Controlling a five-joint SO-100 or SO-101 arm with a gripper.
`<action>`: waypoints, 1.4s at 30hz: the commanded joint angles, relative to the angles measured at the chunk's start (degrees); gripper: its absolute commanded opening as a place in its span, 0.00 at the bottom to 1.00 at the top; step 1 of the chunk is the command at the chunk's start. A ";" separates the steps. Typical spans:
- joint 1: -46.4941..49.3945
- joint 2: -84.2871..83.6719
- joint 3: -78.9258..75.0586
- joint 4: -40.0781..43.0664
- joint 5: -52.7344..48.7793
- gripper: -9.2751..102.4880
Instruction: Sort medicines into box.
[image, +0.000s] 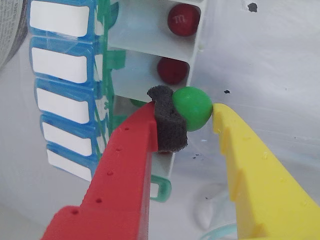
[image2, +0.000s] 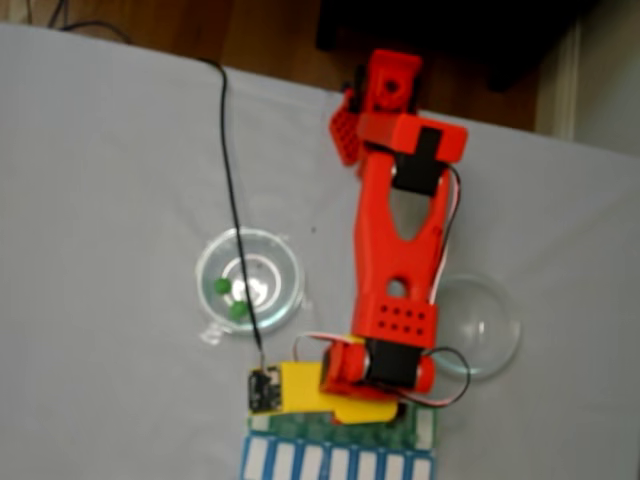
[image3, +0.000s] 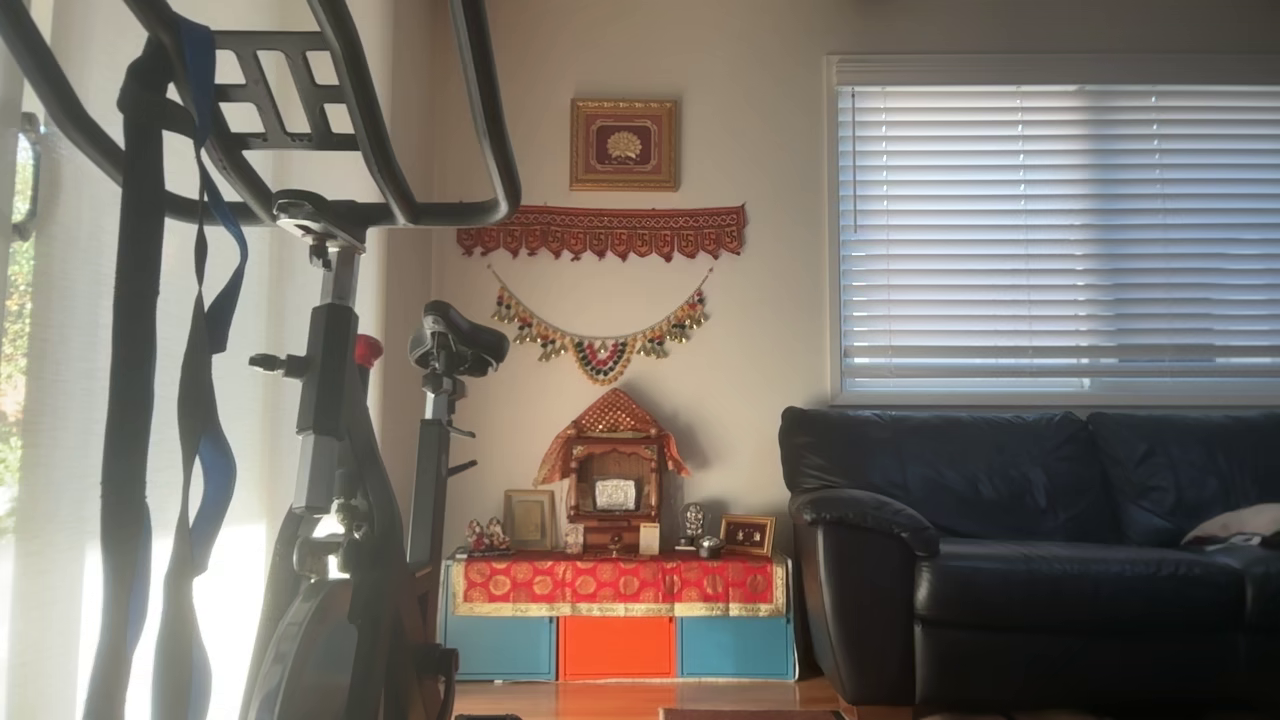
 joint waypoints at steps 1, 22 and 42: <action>-1.32 1.23 -5.27 -2.11 -0.70 0.09; -1.93 4.57 4.66 -15.64 4.66 0.13; -1.14 10.46 7.73 -11.43 0.26 0.37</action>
